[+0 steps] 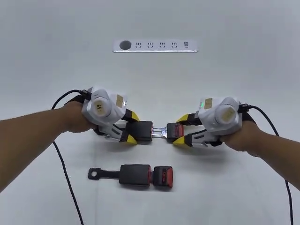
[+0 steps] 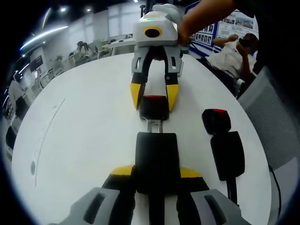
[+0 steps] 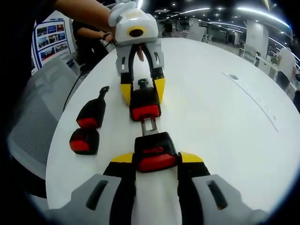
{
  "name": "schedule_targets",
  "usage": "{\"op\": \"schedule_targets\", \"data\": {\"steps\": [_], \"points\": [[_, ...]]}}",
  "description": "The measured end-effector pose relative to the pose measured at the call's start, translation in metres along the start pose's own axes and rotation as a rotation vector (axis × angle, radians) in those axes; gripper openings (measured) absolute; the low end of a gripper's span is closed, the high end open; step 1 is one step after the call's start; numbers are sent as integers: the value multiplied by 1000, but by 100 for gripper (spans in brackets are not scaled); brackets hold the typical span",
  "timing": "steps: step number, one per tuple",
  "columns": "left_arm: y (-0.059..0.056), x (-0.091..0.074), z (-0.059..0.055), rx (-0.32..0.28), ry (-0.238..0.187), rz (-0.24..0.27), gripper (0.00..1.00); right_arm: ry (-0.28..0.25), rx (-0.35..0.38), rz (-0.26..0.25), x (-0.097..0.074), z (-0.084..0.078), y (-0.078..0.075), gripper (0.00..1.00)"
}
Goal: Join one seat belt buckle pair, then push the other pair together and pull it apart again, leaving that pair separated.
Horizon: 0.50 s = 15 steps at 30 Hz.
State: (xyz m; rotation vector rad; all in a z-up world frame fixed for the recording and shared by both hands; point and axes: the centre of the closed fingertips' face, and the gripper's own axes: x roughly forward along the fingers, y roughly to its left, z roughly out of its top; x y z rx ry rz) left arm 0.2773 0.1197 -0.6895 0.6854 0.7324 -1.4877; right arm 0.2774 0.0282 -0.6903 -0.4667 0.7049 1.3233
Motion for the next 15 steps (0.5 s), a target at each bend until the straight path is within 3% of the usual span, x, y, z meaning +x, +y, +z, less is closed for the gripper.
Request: {"op": "schedule_targets", "data": {"steps": [15], "points": [[-1,-1,-1,-2,-3,-1,34,-2,17,-13,-24,-20,-4,33]]}}
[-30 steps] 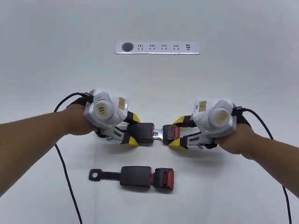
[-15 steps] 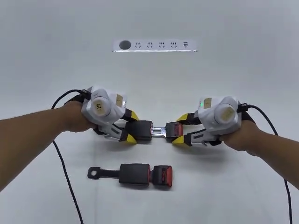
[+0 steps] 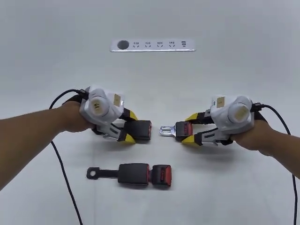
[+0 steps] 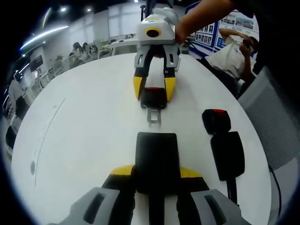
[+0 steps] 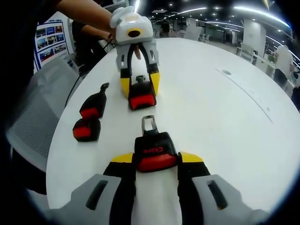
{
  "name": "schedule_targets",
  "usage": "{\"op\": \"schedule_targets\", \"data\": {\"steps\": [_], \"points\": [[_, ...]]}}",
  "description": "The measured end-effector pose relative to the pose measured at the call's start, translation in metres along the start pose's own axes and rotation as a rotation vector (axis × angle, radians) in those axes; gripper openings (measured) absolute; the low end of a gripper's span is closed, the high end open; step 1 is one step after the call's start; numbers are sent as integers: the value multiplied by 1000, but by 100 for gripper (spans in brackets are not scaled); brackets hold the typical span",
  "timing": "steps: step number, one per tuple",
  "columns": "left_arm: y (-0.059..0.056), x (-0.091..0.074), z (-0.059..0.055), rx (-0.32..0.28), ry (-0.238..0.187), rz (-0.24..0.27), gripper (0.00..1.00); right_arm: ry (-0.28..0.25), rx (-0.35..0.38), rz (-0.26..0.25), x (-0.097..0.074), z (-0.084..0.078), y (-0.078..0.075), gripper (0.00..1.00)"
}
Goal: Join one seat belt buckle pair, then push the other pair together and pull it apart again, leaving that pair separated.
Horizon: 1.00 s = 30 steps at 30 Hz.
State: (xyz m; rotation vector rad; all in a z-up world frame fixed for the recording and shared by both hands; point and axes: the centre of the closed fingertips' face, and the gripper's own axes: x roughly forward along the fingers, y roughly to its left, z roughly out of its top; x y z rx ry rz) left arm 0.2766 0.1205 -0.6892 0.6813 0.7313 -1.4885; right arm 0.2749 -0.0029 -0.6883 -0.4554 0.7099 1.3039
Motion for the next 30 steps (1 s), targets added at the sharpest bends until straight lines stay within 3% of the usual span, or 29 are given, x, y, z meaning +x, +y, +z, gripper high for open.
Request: {"op": "schedule_targets", "data": {"steps": [11,30], "points": [[3,-3,-2,-25,7,13,34,0,12,-12,-14,-13,-4,33],[2,-2,1,-10,27,-1,34,20,25,-22,-31,-30,-11,33]]}}
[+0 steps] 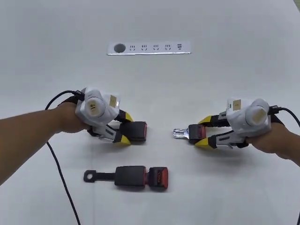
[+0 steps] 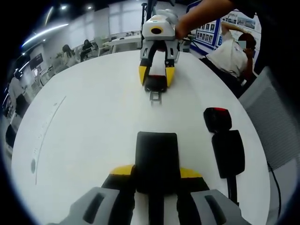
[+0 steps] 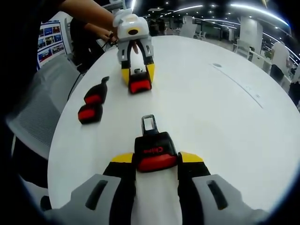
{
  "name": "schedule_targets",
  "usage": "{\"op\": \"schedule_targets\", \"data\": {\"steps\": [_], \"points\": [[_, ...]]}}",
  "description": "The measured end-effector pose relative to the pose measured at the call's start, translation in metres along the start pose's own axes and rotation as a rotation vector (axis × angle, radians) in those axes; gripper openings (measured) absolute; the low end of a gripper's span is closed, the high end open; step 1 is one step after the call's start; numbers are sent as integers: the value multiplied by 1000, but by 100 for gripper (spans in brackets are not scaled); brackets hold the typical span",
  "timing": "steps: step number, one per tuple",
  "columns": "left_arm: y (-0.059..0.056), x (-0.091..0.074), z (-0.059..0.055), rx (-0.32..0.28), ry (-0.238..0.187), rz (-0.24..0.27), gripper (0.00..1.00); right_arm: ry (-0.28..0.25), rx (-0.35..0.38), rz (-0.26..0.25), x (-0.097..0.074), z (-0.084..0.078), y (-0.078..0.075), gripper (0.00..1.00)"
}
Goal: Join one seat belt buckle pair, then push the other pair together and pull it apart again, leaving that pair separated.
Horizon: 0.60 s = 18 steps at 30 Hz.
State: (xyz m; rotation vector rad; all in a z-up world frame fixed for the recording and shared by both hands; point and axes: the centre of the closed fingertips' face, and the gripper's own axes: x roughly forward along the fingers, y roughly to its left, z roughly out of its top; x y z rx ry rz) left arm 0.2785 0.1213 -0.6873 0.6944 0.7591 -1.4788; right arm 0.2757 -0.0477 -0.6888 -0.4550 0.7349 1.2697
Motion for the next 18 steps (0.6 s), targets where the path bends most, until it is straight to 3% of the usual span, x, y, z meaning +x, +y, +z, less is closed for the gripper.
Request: {"op": "schedule_targets", "data": {"steps": [18], "points": [[-1,0,2,-15,19,-1,35,20,7,-5,-4,-4,-1,34]]}}
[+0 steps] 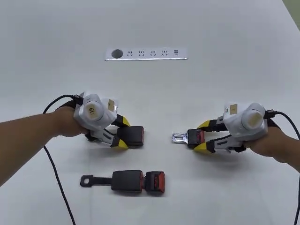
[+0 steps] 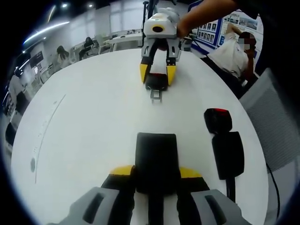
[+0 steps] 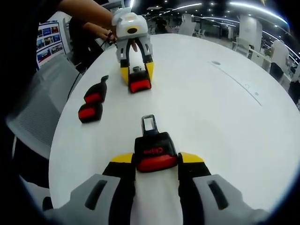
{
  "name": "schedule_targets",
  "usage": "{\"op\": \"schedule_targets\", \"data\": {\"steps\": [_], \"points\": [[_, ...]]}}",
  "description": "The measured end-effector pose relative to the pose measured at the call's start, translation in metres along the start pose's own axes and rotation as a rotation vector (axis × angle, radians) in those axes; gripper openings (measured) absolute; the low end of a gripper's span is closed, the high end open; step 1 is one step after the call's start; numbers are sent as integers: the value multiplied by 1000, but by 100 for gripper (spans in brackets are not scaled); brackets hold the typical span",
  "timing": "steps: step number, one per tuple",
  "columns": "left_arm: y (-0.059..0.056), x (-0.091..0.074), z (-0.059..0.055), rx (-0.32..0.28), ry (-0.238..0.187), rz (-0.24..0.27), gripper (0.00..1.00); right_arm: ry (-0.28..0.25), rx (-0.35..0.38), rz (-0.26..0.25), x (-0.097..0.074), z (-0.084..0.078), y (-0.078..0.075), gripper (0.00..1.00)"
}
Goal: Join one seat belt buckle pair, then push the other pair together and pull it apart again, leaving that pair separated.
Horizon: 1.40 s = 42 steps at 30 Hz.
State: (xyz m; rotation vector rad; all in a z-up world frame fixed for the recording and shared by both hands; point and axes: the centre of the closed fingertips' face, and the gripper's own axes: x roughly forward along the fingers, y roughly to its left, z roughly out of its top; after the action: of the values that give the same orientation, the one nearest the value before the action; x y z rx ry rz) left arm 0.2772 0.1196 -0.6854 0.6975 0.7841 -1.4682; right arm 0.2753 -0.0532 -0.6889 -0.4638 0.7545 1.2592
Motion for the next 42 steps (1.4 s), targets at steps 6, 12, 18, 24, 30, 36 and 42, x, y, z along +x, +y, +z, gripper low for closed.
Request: {"op": "schedule_targets", "data": {"steps": [6,12,18,24,30,36,42], "points": [[3,-5,-1,-95,-6,23,41,-45,44,-37,-4,13,0,35],[9,-21,9,-187,-69,93,72,-88,118,-132,-14,20,-12,61],[15,-29,-1,-277,-104,155,82,-135,174,-240,-20,24,-22,74],[18,-49,2,-432,-169,247,88,-193,224,-334,-31,41,-18,80],[14,-68,2,-505,-234,323,90,-237,274,-406,-37,50,-14,83],[4,-88,4,-571,-285,390,93,-273,303,-453,-47,58,-5,83],[-11,-103,1,-605,-318,454,98,-316,324,-511,-60,66,7,86]]}}
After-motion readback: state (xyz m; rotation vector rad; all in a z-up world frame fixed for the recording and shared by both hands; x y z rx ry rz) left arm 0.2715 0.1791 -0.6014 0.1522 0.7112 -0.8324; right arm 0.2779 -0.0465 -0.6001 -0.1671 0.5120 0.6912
